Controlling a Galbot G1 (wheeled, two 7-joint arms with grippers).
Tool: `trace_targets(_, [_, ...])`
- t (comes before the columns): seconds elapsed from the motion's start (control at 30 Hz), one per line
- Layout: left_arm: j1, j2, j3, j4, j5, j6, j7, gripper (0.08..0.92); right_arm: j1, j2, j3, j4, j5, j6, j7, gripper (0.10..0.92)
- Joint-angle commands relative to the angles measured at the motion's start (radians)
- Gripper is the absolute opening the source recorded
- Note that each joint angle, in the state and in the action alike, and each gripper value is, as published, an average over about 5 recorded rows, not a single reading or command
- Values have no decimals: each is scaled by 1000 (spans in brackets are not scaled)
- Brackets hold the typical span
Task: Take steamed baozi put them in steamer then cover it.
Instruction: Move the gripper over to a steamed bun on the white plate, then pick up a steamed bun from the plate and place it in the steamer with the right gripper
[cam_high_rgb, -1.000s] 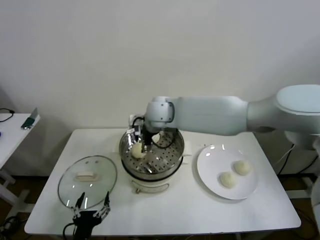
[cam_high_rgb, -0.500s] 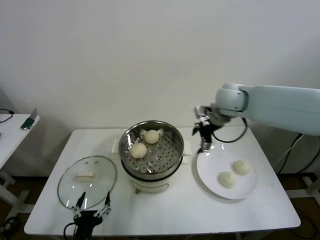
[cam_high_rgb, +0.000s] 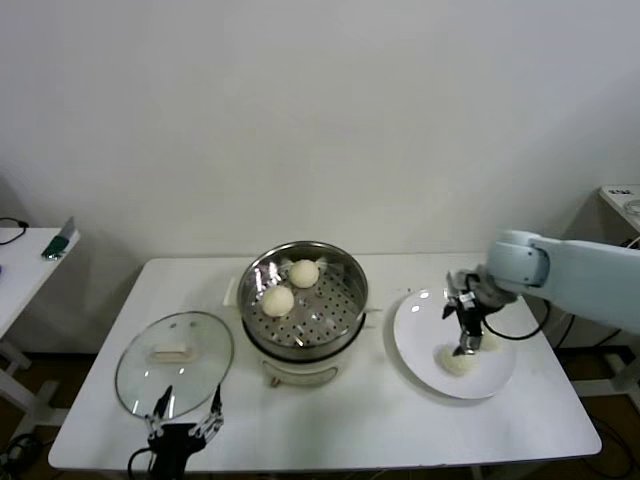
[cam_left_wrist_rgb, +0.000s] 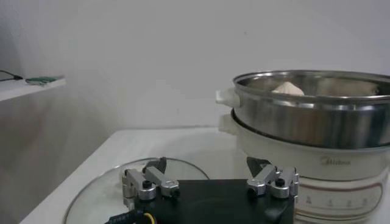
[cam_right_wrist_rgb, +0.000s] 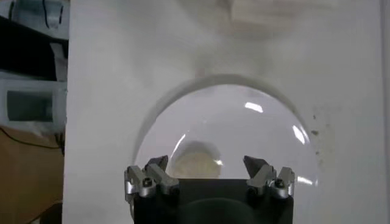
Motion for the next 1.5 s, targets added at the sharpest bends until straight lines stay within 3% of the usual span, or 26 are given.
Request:
trace_targets(0.03, [2, -2, 2, 4, 3, -2, 0, 823, -189, -28, 109, -54, -91, -20, 13, 823])
trace_targets(0.57, [-2, -2, 4, 18, 10, -3, 1, 823, -334, 41, 248, -204, -106, -31, 31, 818])
trace_targets(0.97, [-9, -2, 3, 23, 7, -3, 1, 823, -255, 36, 219, -172, -94, -20, 3, 626])
trace_targets(1.17, [-11, -2, 5, 21, 11, -3, 1, 823, 84, 75, 64, -126, -99, 154, -103, 619])
trace_targets(1.5, [-7, 3, 1, 12, 16, -3, 2, 823, 550, 377, -11, -74, -43, 626, -207, 629])
